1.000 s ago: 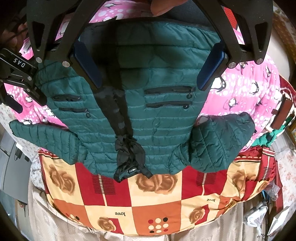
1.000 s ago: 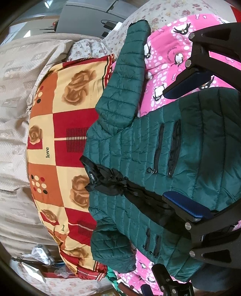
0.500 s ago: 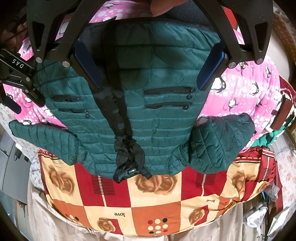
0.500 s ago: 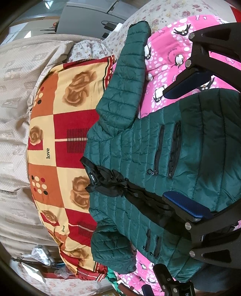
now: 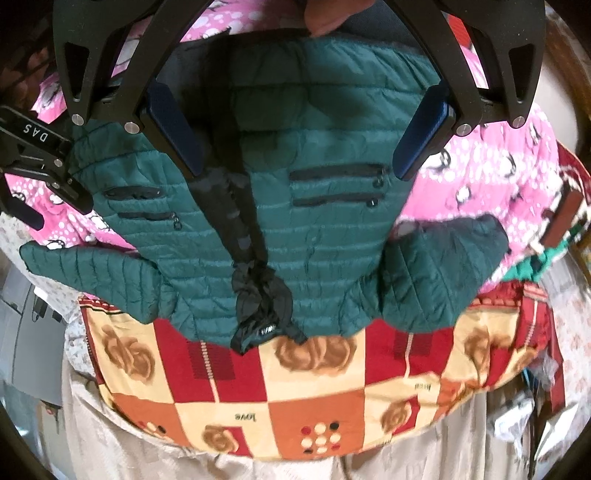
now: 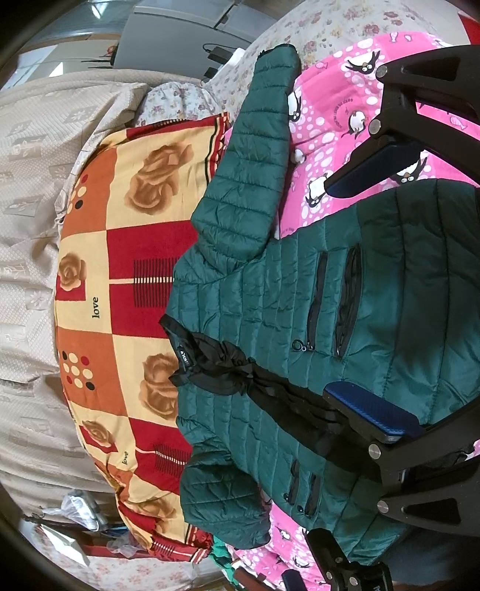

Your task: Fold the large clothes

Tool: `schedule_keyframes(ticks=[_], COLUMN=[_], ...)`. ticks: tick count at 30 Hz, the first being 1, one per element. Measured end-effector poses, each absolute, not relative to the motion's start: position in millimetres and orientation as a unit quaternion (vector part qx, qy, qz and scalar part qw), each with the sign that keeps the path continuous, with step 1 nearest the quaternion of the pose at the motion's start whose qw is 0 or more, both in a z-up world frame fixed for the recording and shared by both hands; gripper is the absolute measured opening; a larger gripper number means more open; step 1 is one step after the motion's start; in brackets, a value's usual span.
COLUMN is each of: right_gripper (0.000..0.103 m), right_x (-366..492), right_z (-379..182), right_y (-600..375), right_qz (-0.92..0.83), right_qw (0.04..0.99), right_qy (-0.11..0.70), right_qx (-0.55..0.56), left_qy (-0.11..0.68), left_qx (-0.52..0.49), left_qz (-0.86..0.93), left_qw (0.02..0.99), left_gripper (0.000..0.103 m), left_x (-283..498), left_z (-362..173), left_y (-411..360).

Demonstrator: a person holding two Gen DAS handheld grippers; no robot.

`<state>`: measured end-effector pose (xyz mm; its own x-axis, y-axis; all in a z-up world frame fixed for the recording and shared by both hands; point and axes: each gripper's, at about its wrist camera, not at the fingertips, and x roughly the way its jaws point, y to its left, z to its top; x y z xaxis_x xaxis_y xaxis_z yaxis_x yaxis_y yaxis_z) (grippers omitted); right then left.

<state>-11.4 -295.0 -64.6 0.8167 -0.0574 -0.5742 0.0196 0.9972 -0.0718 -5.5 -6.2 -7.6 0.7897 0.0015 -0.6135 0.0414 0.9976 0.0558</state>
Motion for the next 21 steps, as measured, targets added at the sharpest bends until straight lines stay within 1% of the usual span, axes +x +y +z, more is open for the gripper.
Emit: schedule_keyframes(ticks=[2,8,21], right_gripper=[0.099,0.099,0.099], right_x=[-11.5,-11.5,-12.2], right_z=[-64.9,-64.9,-64.6], right_y=[-294.1,-294.0,-294.8], right_qz=[-0.019,-0.020,-0.020], right_qw=[0.952,0.952,0.952], right_qy=[0.302,0.303,0.302], right_qx=[-0.032,-0.033,-0.033], left_qy=[0.310,0.348,0.354], left_qx=[0.033,0.038,0.030], left_qz=[-0.028,-0.062,-0.061], left_qw=[0.950,0.935,0.933], left_gripper=[0.103,0.103,0.103], left_x=[-7.0,-2.9,-3.7], left_z=[-7.1,-14.8,-18.1], left_y=[-8.5,-13.5,-10.2])
